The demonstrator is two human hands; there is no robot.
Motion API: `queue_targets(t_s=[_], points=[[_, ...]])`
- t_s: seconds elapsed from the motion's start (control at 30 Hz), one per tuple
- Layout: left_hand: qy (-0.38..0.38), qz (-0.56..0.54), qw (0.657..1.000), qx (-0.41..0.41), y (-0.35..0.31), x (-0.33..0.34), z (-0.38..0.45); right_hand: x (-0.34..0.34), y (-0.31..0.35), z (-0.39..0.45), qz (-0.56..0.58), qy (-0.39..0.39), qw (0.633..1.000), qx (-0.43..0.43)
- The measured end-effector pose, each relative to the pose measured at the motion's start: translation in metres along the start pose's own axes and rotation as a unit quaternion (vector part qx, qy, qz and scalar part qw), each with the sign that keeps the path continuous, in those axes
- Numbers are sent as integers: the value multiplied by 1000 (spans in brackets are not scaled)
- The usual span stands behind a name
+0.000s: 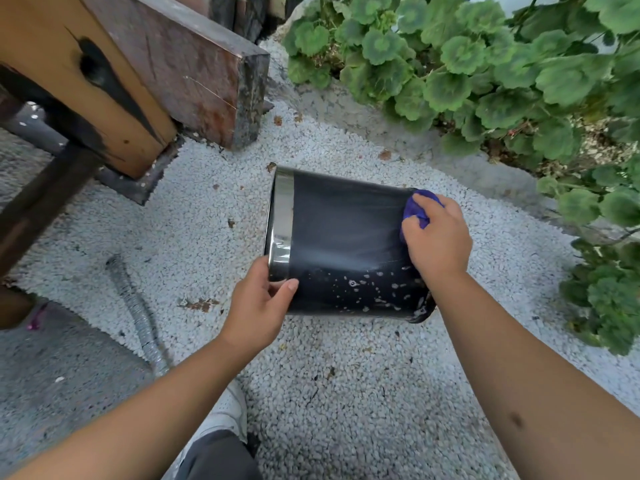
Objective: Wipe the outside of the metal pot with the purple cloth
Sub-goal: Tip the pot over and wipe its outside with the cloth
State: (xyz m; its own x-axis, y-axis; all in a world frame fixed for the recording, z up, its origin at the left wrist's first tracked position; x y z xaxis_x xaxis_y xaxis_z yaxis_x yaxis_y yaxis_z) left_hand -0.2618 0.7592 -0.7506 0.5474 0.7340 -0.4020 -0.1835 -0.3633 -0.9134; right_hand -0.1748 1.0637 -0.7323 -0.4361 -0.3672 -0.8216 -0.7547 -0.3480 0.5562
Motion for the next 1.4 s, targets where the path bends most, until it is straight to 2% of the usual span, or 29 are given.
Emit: queue_targets(t_s=[0.17,0.27,0.4,0.5,0.57,0.67,0.8,0.87,1.0,1.1,1.17,1.23,1.3,1.4], points=[[-2,16,999,49,-56,-8,16,-16,-2,20,90,16,993,67],[11,41,996,82,-91,-29,28,-10,-2,21,155,64,978,122],[70,15,996,52,-98,-45,47,14,10,8,159,131,970,132],[51,104,992,55,-87,-48,47,26,17,-8,103,132,982,83],[46,135,986,90,-90,-47,43,30,18,-12,90,124,987,49],[84,191,966,155,-95,-41,34,40,24,-12,44,138,989,-5],[155,203,933,254,-102,-25,12,41,13,-9,69,131,988,36],[156,223,922,274,-102,-18,8,39,10,-10,73,121,989,41],[113,267,924,251,-102,-21,22,21,25,-15,98,99,990,23],[98,255,936,223,-100,-28,31,4,74,-32,165,92,982,-22],[93,228,946,211,-100,-30,35,-1,119,-56,200,102,971,-83],[94,195,954,209,-103,-31,37,8,159,-91,191,131,959,-166],[101,176,954,219,-107,-28,36,23,173,-120,165,156,952,-206],[102,194,951,218,-108,-25,35,26,162,-124,130,105,961,-221]])
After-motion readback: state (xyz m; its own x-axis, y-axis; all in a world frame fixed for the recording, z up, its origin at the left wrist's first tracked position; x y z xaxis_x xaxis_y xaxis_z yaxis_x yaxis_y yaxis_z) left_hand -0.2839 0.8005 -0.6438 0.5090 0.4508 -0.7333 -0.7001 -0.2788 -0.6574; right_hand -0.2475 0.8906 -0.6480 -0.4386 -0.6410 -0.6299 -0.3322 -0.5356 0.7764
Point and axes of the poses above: each hand's wrist, its own z-axis towards the middle knuckle, its own x-axis out of the palm, y = z × x, the point moved 10 cm from there along z, towards the middle knuckle, and after that the axes turned 8 degrees about x, right-handed, at the moved point
